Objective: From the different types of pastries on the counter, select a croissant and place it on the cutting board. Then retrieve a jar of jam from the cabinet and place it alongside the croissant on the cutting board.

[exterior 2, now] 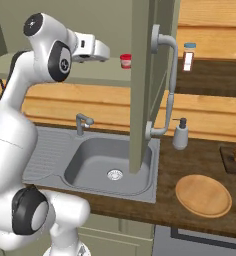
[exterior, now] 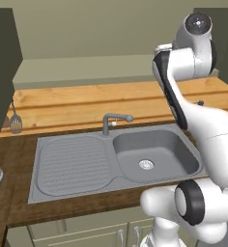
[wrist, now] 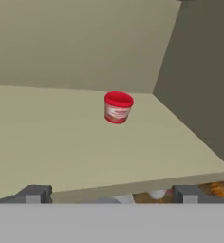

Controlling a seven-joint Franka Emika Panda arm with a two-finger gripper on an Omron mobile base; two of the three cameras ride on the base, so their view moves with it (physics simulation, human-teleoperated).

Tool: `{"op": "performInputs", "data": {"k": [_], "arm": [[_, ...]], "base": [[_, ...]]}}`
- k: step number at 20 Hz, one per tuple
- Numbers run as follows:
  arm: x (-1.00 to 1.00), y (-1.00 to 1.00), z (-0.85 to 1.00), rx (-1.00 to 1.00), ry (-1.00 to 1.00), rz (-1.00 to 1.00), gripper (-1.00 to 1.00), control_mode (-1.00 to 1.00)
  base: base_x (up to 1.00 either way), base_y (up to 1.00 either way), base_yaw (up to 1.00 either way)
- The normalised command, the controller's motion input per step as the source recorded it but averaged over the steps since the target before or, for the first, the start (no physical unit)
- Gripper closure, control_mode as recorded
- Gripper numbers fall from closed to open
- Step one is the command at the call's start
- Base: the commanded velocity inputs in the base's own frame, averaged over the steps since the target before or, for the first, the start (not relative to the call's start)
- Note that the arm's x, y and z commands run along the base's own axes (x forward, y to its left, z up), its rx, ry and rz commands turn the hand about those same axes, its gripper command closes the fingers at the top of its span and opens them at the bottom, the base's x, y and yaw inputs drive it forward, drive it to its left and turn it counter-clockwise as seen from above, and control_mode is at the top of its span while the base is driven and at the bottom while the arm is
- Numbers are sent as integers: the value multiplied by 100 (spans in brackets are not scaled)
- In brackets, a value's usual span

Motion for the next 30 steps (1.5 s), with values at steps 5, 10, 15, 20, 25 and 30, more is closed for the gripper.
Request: {"op": "performInputs", "data": {"k": [5,10,15,20,25,30], "arm": [[43,-46,-14,2,0,-14,-100,-100],[59,-1,-36,1,-4,0,-100,-100],[62,-18,-14,0,-10,0,-100,-100],[35,-30,27,3,-11,0,-100,-100],[20,-1,16,13,15,0,-100,-100],[7,-5,0,11,24,0,-100,-100]], "base": [[0,0,0],[0,0,0],[0,0,0],[0,0,0],[0,0,0],[0,0,0]]}}
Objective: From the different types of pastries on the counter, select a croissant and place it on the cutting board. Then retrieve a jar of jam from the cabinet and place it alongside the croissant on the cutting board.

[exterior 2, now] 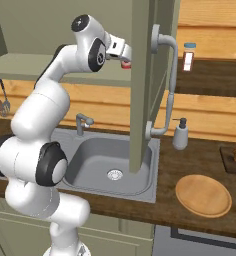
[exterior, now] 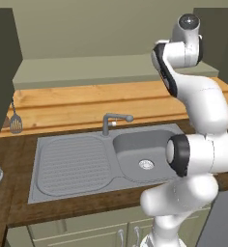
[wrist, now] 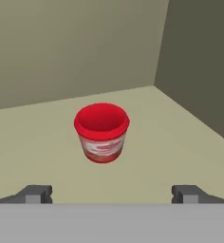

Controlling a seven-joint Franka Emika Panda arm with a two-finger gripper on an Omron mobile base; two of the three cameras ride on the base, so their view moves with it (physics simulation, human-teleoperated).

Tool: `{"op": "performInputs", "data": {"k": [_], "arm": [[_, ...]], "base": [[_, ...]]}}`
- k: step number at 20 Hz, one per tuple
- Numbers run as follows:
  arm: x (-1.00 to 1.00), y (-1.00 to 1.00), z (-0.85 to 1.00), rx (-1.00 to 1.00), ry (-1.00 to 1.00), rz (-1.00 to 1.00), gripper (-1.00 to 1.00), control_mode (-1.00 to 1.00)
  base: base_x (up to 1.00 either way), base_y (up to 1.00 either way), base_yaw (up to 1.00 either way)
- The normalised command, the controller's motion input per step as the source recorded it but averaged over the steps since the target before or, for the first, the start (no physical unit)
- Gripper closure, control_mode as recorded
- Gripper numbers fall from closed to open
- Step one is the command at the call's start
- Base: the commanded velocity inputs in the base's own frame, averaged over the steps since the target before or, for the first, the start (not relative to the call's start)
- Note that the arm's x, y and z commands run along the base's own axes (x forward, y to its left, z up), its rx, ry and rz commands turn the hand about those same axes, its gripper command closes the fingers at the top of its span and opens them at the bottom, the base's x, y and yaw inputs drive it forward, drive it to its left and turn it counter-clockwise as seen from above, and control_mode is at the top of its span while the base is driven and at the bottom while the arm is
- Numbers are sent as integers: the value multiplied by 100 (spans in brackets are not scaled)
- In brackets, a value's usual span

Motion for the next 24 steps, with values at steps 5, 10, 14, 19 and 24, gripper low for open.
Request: {"op": "performInputs", "data": {"k": [5,10,14,19,24], "arm": [[36,-7,-4,0,-5,0,-100,-100],[3,-7,-25,0,0,0,-100,-100],[0,-11,-19,0,0,0,-100,-100],[19,-8,-20,0,-1,0,-100,-100],[37,-7,-3,0,-3,1,-100,-100]], "base": [[0,0,0],[0,0,0],[0,0,0],[0,0,0],[0,0,0]]}}
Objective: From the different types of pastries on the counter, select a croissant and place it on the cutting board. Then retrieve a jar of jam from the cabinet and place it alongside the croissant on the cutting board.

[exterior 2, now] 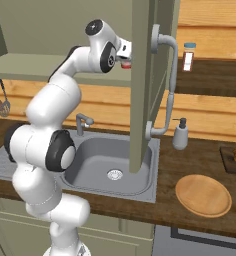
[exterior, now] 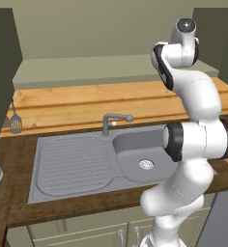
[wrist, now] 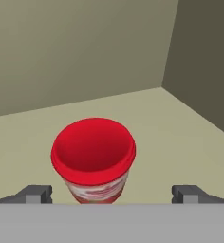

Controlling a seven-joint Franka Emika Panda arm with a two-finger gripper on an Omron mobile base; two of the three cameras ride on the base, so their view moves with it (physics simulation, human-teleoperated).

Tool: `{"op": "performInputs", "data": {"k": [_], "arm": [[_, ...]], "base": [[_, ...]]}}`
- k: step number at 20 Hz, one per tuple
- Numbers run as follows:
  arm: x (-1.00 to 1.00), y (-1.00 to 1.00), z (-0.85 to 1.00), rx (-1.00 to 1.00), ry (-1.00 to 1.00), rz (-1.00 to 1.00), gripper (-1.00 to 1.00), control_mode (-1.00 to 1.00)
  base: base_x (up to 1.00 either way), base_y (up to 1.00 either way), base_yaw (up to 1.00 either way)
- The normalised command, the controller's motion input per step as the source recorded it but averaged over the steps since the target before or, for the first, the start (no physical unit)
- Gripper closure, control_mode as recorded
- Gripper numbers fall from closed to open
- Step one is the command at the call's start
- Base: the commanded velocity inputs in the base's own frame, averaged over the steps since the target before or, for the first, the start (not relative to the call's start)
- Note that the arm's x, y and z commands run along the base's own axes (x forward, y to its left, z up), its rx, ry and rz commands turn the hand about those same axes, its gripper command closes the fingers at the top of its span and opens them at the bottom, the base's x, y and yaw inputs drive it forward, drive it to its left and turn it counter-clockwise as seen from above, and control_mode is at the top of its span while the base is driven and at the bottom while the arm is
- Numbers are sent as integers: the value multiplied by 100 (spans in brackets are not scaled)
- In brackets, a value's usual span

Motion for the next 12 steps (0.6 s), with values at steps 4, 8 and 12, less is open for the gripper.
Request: {"op": "performInputs", "data": {"k": [4,8,12], "arm": [[50,0,0,0,-2,3,-100,-100],[39,-7,0,0,0,4,-100,-100],[9,-17,0,0,0,6,100,-100]], "base": [[0,0,0],[0,0,0],[0,0,0]]}}
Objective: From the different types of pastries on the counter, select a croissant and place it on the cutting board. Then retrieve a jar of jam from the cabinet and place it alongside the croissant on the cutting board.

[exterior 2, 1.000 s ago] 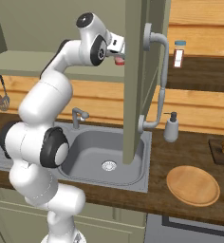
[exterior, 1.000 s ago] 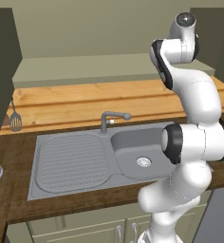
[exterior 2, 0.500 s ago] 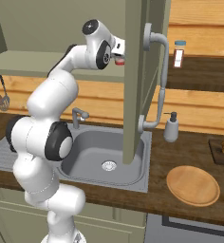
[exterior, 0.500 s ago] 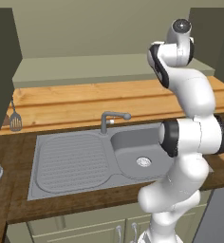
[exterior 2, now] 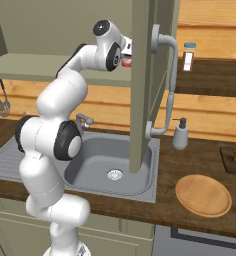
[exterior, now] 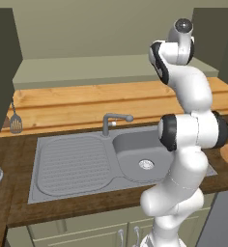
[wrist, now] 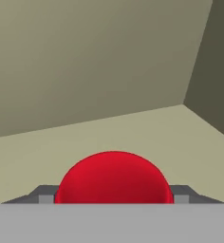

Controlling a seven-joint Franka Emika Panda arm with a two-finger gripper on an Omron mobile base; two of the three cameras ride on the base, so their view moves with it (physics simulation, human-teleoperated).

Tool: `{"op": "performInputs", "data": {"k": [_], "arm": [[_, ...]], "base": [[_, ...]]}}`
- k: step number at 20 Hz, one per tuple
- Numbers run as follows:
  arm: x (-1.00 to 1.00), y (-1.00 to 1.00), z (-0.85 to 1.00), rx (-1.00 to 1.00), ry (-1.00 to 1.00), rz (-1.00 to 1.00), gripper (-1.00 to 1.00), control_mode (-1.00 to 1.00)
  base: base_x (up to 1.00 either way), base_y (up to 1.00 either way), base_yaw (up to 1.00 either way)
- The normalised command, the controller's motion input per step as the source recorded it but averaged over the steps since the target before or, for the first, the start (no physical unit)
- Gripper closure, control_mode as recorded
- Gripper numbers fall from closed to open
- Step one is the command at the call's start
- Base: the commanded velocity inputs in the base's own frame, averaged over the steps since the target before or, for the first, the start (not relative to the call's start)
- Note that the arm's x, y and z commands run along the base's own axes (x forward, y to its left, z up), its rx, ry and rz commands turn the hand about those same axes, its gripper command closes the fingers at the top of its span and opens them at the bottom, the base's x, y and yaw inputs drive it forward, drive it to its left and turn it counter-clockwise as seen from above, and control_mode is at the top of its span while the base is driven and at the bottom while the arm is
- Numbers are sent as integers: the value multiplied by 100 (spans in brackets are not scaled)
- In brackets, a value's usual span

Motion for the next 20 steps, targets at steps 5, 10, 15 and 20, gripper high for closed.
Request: {"op": "performInputs", "data": {"k": [5,10,15,20], "arm": [[-14,-32,0,0,0,5,100,-100],[-98,10,0,0,-8,0,100,-100],[-98,32,-3,0,-13,0,100,-100],[-100,34,0,0,-4,0,100,-100]], "base": [[0,0,0],[0,0,0],[0,0,0],[0,0,0]]}}
